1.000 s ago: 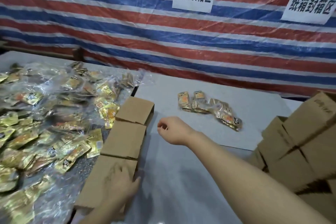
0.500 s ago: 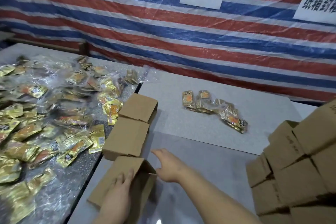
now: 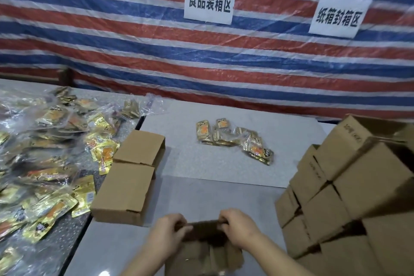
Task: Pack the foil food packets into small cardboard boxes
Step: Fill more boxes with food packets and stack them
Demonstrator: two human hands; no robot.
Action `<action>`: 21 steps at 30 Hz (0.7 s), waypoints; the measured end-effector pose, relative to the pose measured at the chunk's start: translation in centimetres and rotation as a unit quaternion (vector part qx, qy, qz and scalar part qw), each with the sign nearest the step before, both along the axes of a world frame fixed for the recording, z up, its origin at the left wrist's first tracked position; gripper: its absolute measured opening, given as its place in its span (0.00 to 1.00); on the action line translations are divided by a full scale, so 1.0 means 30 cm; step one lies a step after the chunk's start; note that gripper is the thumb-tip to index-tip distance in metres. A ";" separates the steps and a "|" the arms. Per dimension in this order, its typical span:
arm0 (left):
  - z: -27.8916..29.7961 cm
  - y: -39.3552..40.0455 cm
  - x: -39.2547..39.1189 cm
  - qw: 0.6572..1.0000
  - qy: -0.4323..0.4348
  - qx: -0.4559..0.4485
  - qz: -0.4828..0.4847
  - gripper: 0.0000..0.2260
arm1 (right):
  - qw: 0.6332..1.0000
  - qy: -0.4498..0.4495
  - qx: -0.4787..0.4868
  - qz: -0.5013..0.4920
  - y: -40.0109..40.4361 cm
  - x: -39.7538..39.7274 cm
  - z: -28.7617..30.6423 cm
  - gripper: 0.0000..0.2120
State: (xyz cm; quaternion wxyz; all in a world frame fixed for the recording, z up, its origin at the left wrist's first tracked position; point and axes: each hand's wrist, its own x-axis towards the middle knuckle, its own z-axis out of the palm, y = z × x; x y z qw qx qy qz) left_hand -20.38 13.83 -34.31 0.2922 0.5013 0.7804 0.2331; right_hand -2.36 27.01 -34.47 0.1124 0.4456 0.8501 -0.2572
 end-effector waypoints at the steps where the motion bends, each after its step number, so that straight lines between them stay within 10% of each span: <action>1: -0.020 0.022 0.011 1.000 -0.028 0.004 0.005 0.06 | 1.000 -0.006 -0.003 -0.023 0.012 0.033 -0.006 0.03; 21: -0.188 0.097 0.118 0.997 -0.072 0.026 0.023 0.08 | 0.980 0.055 -0.029 -0.189 -0.050 0.170 -0.187 0.05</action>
